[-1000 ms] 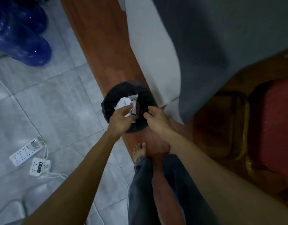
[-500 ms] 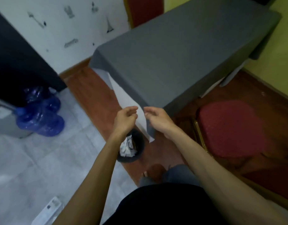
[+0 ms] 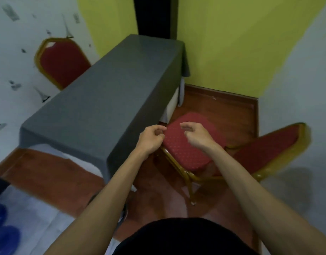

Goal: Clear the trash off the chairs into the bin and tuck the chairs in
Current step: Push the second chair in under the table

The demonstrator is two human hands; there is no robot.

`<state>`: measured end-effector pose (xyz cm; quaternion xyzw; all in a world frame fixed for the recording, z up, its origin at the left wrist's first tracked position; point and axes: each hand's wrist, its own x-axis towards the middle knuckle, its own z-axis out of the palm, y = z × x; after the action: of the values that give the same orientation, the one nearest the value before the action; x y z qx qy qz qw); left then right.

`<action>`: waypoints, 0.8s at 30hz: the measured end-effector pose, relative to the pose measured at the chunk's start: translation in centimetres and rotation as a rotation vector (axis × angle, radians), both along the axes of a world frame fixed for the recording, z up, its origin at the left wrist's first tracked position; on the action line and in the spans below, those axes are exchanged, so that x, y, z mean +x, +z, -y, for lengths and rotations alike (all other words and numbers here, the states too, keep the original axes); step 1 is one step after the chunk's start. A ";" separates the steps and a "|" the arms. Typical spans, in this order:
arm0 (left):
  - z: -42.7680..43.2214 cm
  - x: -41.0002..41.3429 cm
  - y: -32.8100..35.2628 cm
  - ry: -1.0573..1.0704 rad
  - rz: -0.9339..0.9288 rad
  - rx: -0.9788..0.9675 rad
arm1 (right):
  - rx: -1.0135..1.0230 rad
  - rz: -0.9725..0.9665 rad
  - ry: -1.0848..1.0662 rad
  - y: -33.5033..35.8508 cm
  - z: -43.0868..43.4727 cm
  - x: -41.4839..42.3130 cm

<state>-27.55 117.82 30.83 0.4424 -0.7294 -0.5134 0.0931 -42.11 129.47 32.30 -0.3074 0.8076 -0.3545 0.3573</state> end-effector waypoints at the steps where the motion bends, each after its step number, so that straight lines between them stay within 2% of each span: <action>1: -1.1 -2.0 0.1 -0.031 0.004 -0.010 | 0.010 -0.015 -0.013 0.2 -1.6 -1.5; 5: -6.5 -10.1 0.3 -0.215 0.029 -0.049 | 0.052 -0.139 -0.056 0.8 -8.3 -7.2; 10: -14.2 -19.1 0.7 -0.433 0.074 -0.068 | 0.178 -0.468 -0.055 0.7 -16.7 -14.0; 12: -17.1 -21.8 0.5 -0.488 0.079 -0.050 | 0.248 -0.605 -0.120 0.2 -19.8 -16.2; 14: -20.0 -23.9 0.0 -0.532 0.075 -0.037 | 0.273 -0.658 -0.256 -0.5 -22.6 -18.5; 16: -22.4 -25.3 -0.8 -0.576 0.088 -0.005 | 0.255 -0.527 -0.443 -1.3 -25.0 -20.4; 18: -24.1 -26.0 -1.8 -0.582 0.111 0.043 | 0.212 -0.197 -0.595 -1.9 -25.8 -21.7; 20: -25.0 -26.1 -2.5 -0.535 0.109 0.081 | 0.123 0.092 -0.653 -2.5 -25.3 -21.9; 24: -26.3 -24.5 -3.4 -0.509 0.077 0.153 | -0.088 0.223 -0.733 -3.8 -23.7 -22.3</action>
<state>-52.07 144.08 27.39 0.2697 -0.7793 -0.5566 -0.1003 -64.44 153.15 28.54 0.0269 0.8040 -0.5243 0.2791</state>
